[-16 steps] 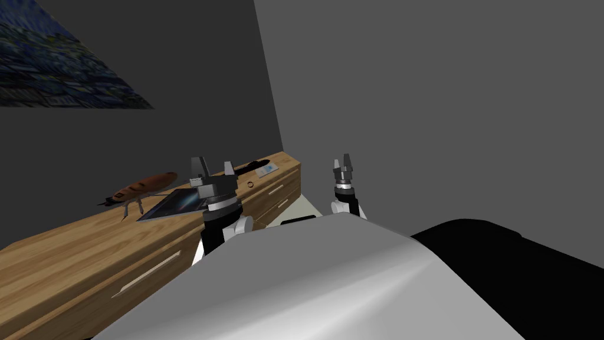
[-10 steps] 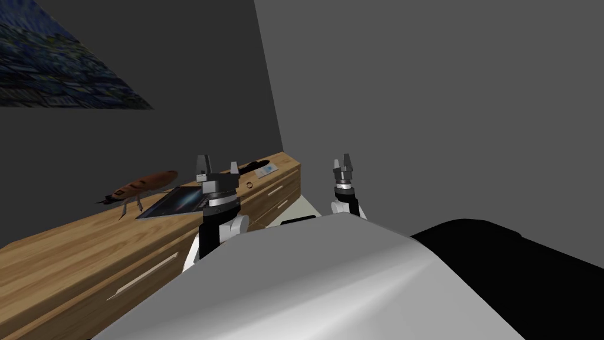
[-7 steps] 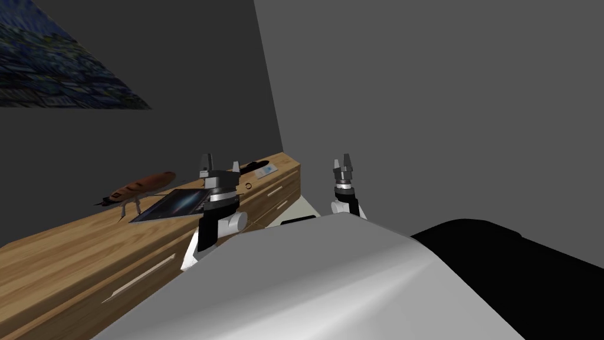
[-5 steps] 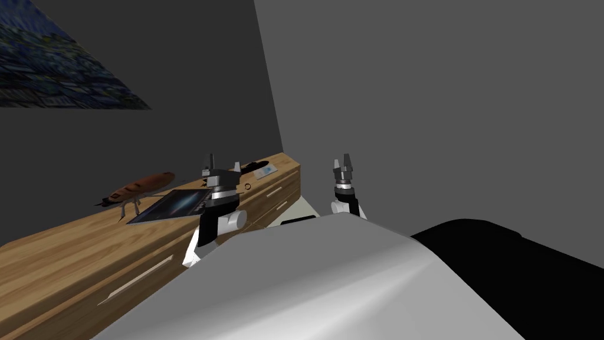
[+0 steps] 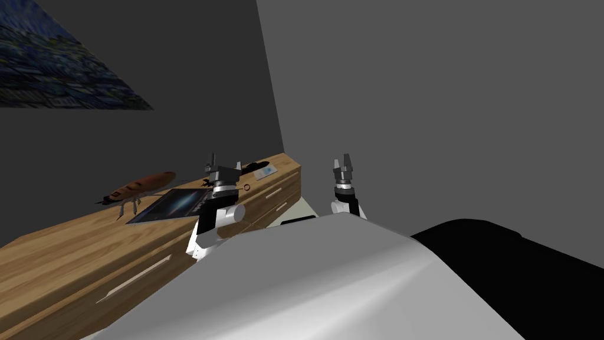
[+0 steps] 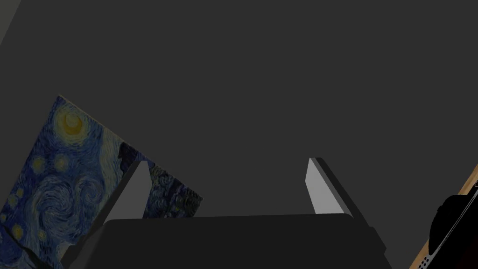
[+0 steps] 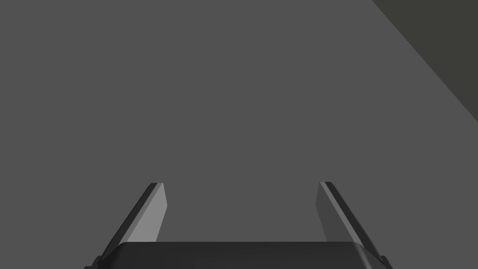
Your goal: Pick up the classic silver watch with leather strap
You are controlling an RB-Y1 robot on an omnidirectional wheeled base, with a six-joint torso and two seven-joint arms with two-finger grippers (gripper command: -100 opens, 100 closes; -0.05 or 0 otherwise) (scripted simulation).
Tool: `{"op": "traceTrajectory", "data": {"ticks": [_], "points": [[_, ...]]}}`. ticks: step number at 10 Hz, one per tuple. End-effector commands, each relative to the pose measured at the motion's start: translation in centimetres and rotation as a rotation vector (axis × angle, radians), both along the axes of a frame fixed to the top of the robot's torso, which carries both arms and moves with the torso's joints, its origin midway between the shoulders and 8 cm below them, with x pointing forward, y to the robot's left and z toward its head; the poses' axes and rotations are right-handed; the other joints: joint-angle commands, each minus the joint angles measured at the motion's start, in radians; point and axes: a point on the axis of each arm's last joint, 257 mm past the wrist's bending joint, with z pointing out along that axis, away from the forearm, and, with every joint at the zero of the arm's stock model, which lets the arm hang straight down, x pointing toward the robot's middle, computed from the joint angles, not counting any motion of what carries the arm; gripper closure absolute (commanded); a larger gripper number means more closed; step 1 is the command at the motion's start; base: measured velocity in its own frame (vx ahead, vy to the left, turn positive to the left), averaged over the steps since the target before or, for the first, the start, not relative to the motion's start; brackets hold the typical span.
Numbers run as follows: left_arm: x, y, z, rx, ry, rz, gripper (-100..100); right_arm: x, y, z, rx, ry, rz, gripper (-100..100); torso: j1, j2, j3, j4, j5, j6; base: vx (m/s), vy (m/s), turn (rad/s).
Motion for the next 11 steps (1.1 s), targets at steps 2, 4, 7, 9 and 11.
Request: {"op": "traceTrajectory", "data": {"ticks": [2, 4, 7, 9, 11], "points": [[1.5, 1.2, -1.5, -0.08, 0.057, -0.018, -100, 0.0, 0.0, 0.0, 0.0, 0.0, 0.0, 0, 0.0, 0.001, 0.001, 0.0, 0.0, 0.0, 0.04, -0.035, 0.051], [2.4, 1.8, -2.4, -0.13, 0.086, -0.029, -100, 0.0, 0.0, 0.0, 0.0, 0.0, 0.0, 0, 0.0, 0.001, 0.001, 0.0, 0.0, 0.0, 0.041, -0.033, 0.088], [4.1, 3.1, -4.3, -0.23, 0.145, -0.05, -100, 0.0, 0.0, 0.0, 0.0, 0.0, 0.0, 0, 0.001, 0.001, 0.001, 0.0, 0.0, 0.0, 0.045, -0.033, 0.103], [5.8, 4.1, -6.4, -0.331, 0.204, -0.071, -100, 0.0, 0.0, 0.0, 0.0, 0.0, 0.0, 0, 0.001, 0.001, 0.001, 0.0, 0.0, 0.0, 0.051, -0.027, 0.141], [6.6, 4.5, -7.6, -0.38, 0.237, -0.081, -100, 0.0, 0.0, 0.0, 0.0, 0.0, 0.0, 0, 0.001, 0.001, 0.001, 0.0, 0.0, 0.0, 0.039, -0.034, 0.075]]}}
